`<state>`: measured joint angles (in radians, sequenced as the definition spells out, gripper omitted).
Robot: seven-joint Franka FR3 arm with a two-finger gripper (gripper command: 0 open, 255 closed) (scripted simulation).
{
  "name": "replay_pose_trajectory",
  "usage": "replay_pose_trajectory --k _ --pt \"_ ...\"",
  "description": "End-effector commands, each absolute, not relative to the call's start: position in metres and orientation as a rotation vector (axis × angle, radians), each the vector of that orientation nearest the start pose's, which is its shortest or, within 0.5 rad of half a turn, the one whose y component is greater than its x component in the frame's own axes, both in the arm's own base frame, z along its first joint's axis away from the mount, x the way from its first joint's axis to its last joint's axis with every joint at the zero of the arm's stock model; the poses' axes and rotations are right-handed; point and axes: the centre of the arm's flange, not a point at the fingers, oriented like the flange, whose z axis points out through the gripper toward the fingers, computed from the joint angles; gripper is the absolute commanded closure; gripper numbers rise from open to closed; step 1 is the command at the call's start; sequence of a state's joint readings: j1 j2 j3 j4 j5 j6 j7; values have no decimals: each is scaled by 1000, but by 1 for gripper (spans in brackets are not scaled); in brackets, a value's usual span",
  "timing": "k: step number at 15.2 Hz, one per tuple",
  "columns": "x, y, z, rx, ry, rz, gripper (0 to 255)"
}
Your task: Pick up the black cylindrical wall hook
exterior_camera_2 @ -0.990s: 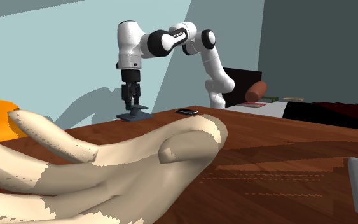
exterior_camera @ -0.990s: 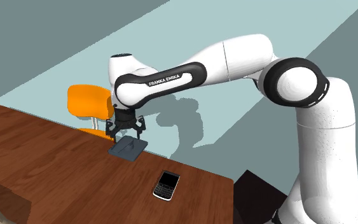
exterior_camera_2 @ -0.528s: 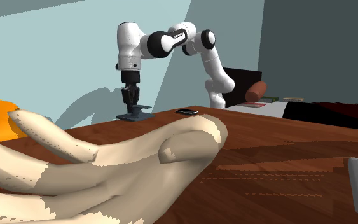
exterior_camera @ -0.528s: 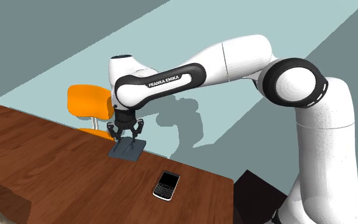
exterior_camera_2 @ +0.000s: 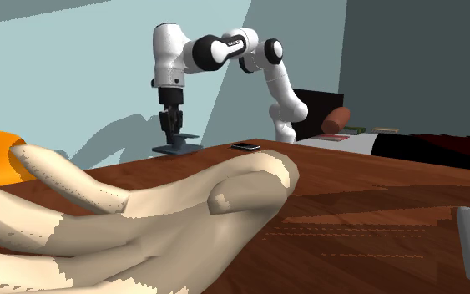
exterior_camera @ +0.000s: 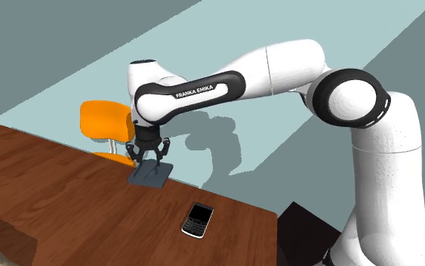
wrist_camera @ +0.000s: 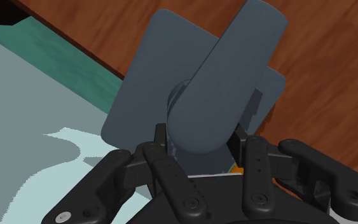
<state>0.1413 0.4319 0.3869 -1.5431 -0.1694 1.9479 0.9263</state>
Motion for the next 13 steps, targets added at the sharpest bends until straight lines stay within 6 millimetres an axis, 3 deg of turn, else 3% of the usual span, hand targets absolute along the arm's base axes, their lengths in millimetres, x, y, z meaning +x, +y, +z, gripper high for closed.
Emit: replay_pose_trajectory --k 1,11,13 --pt "605 299 429 -3084 575 -6 255" --pt "605 299 482 -3084 575 -6 255" --pt "605 299 482 -3084 575 -6 255"
